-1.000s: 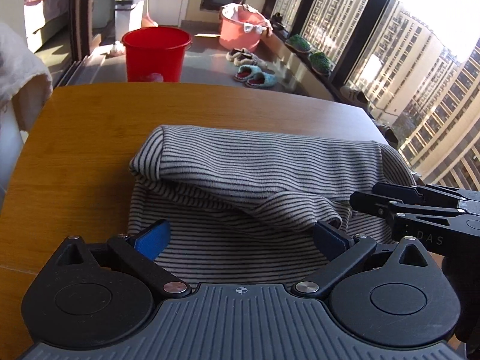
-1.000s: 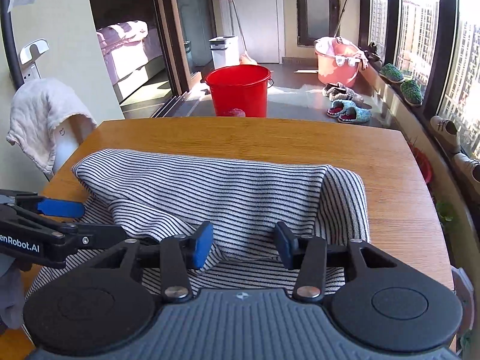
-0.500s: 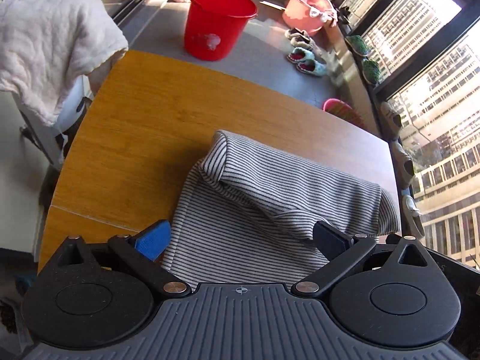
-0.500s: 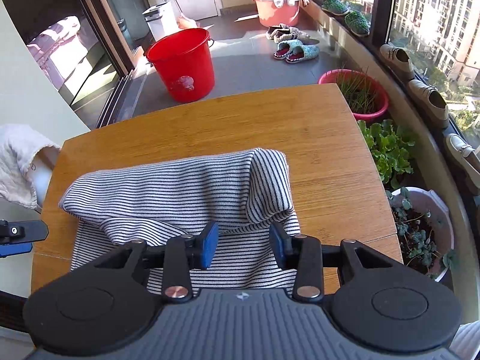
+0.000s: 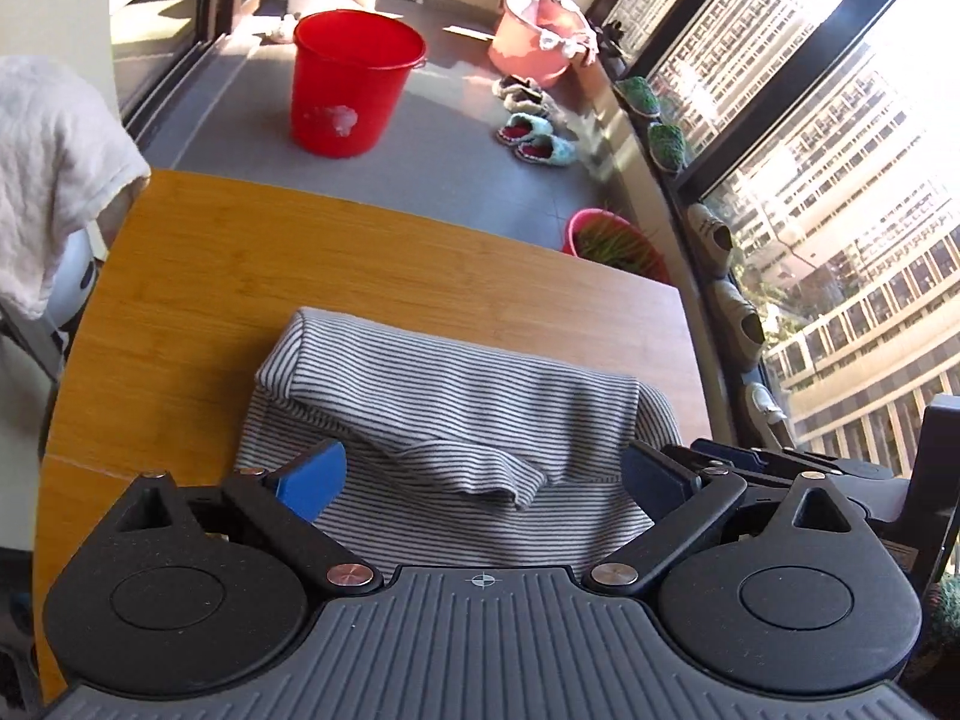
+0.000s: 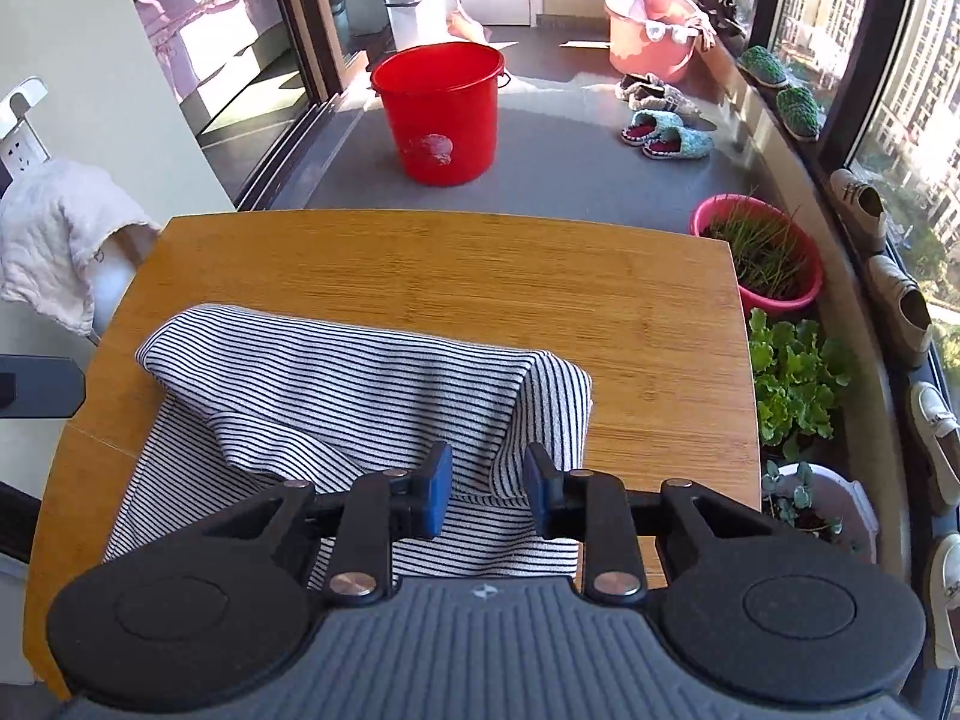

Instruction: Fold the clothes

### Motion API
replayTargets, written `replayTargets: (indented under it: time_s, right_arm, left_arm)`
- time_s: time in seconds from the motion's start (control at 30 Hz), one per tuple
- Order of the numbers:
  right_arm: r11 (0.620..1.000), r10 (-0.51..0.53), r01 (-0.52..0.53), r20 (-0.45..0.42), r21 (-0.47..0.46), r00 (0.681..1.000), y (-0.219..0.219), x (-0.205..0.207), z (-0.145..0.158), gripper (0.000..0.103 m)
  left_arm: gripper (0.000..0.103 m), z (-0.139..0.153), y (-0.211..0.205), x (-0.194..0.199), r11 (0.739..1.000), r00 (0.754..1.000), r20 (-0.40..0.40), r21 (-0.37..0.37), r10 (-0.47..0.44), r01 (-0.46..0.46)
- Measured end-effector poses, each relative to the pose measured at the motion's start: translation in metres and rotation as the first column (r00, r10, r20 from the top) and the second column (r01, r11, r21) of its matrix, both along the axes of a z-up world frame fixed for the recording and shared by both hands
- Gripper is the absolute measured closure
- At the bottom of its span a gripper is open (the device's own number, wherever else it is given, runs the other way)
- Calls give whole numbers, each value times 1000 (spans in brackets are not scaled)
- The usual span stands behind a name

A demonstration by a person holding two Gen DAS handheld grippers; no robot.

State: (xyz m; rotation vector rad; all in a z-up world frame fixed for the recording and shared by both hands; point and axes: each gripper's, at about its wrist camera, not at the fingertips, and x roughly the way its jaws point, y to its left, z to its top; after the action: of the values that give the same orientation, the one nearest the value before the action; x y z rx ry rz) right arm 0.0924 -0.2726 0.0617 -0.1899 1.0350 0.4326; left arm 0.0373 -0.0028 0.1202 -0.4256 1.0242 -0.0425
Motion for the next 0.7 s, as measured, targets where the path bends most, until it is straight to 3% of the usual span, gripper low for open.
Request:
replayTargets:
  time_s: [0.1, 0.23, 0.37, 0.43, 0.53, 0.6, 0.7]
  right_arm:
    - [997, 63, -62, 24, -52, 998, 10, 7, -24, 77]
    - [997, 57, -59, -42, -50, 997, 5, 12, -63, 77]
    - [998, 35, -37, -62, -41, 997, 5, 15, -60, 77]
    - [998, 53, -55, -32, -44, 998, 7, 15, -42, 76]
    - [992, 120, -118, 66, -36, 991, 9, 11, -15, 76]
    - [991, 137, -136, 64, -12, 989, 12, 18, -7, 76]
    - [993, 119, -119, 16, 14, 993, 20, 35, -20, 76]
  left_arm:
    - [2, -28, -3, 19, 997, 1000, 8, 67, -24, 24]
    - [2, -77, 2, 38, 997, 993, -105, 57, -50, 56]
    - [9, -92, 13, 34, 994, 982, -185, 95, -34, 52]
    - [9, -78, 23, 22, 997, 987, -157, 57, -36, 46]
    - [7, -42, 26, 8, 996, 998, -27, 68, -63, 65]
    - [6, -26, 23, 7, 993, 996, 49, 92, -76, 71]
    - [6, -32, 21, 26, 994, 995, 69, 87, -72, 66]
